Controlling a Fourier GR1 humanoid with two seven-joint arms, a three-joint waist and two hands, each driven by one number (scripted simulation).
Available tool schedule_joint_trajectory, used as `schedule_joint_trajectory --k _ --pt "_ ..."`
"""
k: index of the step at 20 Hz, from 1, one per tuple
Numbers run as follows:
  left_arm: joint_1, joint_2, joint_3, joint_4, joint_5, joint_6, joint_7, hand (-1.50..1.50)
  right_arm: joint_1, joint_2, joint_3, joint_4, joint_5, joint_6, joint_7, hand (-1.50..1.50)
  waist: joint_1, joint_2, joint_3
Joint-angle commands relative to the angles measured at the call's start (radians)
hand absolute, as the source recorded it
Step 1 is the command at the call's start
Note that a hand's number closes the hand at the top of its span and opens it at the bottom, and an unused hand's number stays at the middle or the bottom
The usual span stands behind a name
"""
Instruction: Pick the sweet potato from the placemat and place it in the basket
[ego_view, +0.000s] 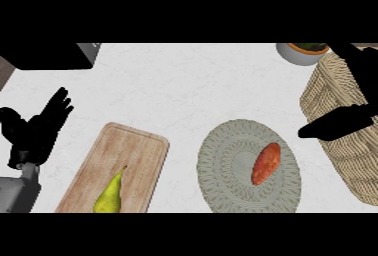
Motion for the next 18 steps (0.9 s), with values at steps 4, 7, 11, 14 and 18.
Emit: schedule_joint_trajectory --k 4,7,11,14,18 --pt "-0.001 -0.023 0.002 0.022 -0.017 -0.021 -0.030 0.00 -0.006 -0.085 -0.121 -0.046 -0.333 0.249 0.163 -1.50 0.008 0.008 0.003" --pt "0.000 0.009 0.043 -0.038 0.019 -0.036 0.032 0.00 0.085 -0.158 -0.219 -0.126 -0.461 0.258 0.179 -1.50 0.006 0.005 0.004" --pt "0.028 -0.014 0.050 0.048 -0.007 -0.070 -0.060 0.00 0.302 -0.191 -0.366 -0.277 -0.553 0.207 0.101 -1.50 -0.005 0.006 0.005" --pt "-0.055 -0.060 0.029 0.042 -0.055 -0.006 0.000 0.00 0.428 -0.141 -0.437 -0.355 -0.473 0.173 0.016 -1.50 -0.006 0.008 0.005" --pt "-0.039 -0.045 0.051 0.023 -0.057 -0.038 0.009 0.00 0.595 0.009 -0.403 -0.406 -0.282 0.155 -0.135 -1.50 0.009 0.010 0.006"
